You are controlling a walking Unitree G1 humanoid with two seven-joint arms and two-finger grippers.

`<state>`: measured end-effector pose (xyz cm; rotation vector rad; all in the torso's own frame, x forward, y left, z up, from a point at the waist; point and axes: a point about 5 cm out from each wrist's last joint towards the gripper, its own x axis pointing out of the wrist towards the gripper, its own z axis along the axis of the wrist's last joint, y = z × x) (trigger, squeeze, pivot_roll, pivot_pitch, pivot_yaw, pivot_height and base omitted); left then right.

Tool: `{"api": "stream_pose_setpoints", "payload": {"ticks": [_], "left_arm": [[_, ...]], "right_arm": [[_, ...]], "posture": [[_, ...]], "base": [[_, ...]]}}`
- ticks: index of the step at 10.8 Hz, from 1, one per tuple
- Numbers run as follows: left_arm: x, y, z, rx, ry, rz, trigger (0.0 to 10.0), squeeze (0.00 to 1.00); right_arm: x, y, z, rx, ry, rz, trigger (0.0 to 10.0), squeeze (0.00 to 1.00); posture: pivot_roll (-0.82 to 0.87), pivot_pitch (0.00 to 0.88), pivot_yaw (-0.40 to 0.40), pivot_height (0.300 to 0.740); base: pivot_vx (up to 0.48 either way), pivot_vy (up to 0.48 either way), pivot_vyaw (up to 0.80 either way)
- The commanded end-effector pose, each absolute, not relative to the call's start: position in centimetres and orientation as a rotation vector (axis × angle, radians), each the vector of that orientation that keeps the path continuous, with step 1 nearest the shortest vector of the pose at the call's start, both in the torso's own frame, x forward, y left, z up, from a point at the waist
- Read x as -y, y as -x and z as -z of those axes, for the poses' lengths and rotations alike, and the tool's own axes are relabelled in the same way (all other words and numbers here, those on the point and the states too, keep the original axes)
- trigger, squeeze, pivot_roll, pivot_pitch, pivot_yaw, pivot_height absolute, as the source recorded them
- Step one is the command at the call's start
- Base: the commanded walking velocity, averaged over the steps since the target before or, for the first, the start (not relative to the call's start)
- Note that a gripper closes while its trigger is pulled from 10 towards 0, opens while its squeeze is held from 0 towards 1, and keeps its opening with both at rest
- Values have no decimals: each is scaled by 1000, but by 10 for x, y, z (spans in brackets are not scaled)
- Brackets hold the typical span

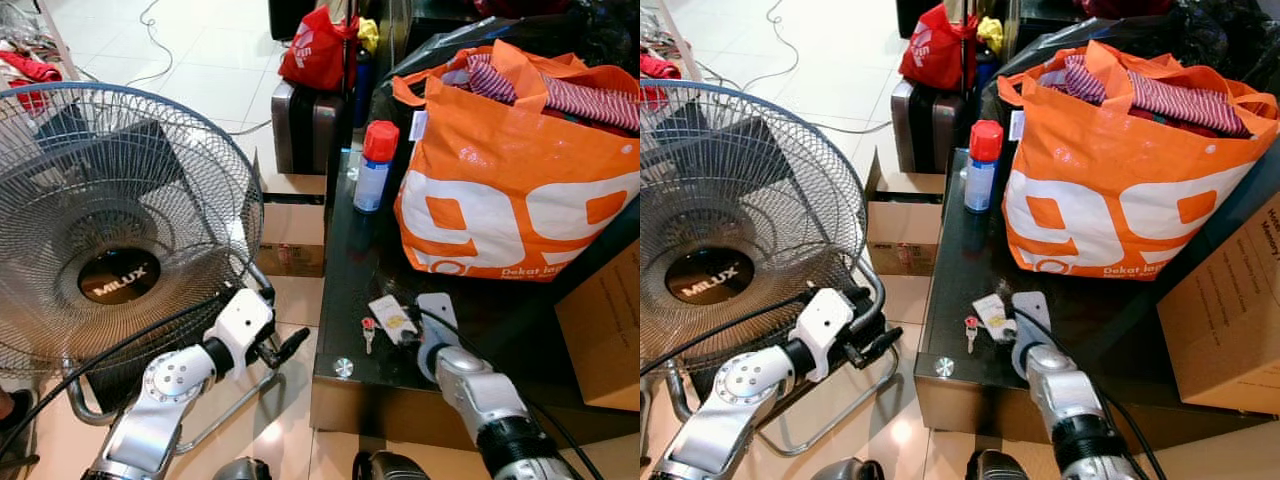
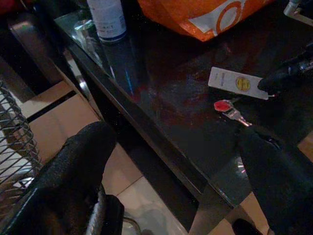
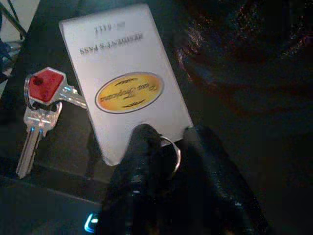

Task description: Hang keys on a hook

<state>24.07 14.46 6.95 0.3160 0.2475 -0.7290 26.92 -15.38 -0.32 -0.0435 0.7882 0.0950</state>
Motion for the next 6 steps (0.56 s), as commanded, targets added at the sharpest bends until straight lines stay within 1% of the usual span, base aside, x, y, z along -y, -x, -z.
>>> {"api": "stream_pose_setpoints", "payload": {"ticks": [1, 3, 6], "left_arm": [[-145, -241, -69, -253, -320, 739, 10000, 0], [-145, -241, -69, -252, -322, 739, 10000, 0], [-146, -243, -71, -244, -327, 734, 10000, 0]], "right_arm": [[157, -264, 7, -819, 51, -94, 0, 0], [157, -265, 4, -805, 47, -96, 0, 0], [154, -279, -14, -660, 9, -100, 0, 0]], "posture": [[-134, 112, -20, 740], [-132, 109, -20, 740], [-130, 105, -18, 740]], "base": [[0, 0, 0], [0, 0, 0], [0, 0, 0]]}}
